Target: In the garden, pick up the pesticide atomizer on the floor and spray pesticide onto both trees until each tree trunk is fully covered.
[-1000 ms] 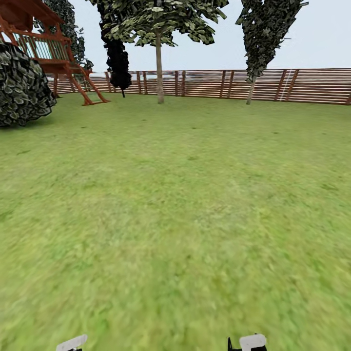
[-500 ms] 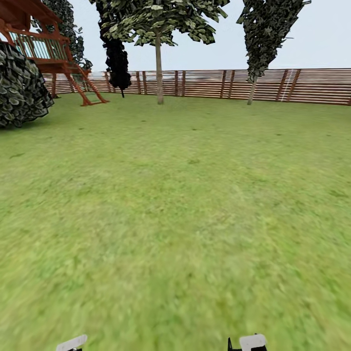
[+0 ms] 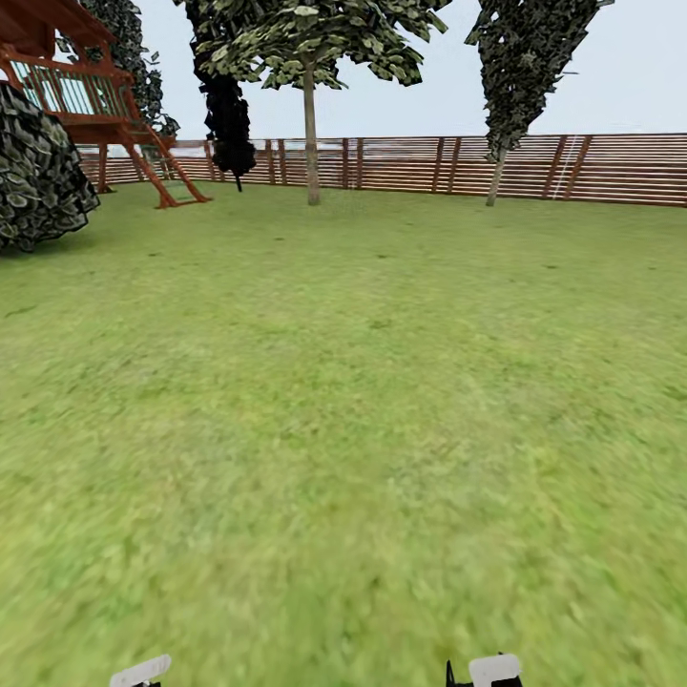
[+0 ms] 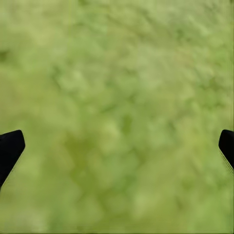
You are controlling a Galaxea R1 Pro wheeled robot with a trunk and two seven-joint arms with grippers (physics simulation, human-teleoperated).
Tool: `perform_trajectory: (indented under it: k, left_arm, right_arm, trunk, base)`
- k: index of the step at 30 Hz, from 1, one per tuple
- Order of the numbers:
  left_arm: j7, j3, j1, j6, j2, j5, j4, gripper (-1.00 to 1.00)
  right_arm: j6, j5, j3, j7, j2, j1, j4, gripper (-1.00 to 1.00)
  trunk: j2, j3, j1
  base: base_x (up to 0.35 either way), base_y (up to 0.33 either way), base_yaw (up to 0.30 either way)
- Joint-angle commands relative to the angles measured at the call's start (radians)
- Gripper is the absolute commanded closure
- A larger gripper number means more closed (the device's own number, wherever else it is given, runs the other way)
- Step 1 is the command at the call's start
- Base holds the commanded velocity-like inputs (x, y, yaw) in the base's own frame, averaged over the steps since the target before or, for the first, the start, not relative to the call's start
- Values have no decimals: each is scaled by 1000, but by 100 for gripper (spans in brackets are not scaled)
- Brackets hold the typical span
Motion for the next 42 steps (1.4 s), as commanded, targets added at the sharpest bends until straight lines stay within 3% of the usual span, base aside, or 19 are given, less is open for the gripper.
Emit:
perform_trajectory:
  k: [1, 42]
  left_arm:
    - [0, -4, -1, -3, 0, 8, 1, 100]
    - [0, -4, -1, -3, 0, 8, 1, 100]
  right_arm:
    - [-2, 11, -7, -5, 0, -1, 1, -100]
    - [-2, 11, -7, -5, 0, -1, 1, -100]
  trunk:
    - [0, -1, 0]
    - [0, -1, 0]
  base:
    - [342, 0, 0]
    - [342, 0, 0]
